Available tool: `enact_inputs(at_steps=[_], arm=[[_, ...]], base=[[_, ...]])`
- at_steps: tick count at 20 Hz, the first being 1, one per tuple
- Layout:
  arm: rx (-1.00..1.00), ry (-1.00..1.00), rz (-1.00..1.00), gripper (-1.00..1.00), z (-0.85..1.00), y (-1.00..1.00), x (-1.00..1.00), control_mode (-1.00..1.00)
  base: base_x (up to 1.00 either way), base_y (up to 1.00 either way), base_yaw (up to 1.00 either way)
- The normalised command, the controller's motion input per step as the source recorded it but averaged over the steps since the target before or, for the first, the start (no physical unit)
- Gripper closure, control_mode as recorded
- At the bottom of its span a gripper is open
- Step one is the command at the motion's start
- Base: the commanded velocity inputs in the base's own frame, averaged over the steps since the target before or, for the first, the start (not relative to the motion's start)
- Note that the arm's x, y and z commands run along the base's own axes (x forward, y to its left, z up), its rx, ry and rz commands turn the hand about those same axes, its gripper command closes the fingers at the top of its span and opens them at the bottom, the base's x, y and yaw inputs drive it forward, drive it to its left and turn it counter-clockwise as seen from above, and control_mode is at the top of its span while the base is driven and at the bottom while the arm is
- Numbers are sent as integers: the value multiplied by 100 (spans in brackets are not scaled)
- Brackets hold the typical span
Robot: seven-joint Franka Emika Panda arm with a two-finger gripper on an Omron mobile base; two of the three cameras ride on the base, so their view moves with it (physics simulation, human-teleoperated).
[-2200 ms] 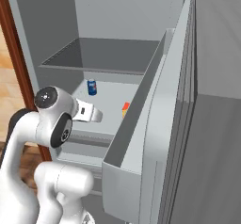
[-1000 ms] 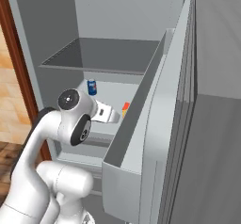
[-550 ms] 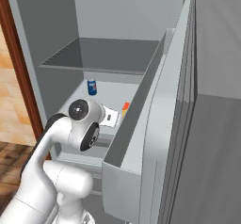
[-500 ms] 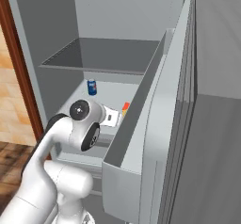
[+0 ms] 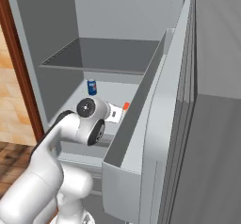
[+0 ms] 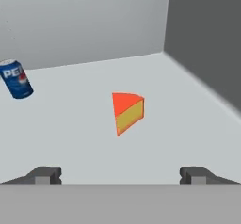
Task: Pick the cheese from the fridge and the cheese grater from the cabinet and place them next to the salad bowl.
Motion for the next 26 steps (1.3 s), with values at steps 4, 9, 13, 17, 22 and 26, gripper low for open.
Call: enact_inputs(at_steps=[4, 9, 13, 17, 22, 26], arm=[[0, -2, 0, -100, -17, 0, 19, -100], [0, -4, 0, -100, -26, -1, 5, -100], [0, -6, 0, -100, -27, 0, 21, -100], [0, -2, 0, -100, -15, 0, 27, -100], [0, -2, -1, -100, 0, 0, 45, -100], [2, 0, 0, -100, 0, -17, 30, -100]], base=[[0, 0, 0], [0, 0, 0], [0, 0, 0], [0, 0, 0], [0, 0, 0], [0, 0, 0]])
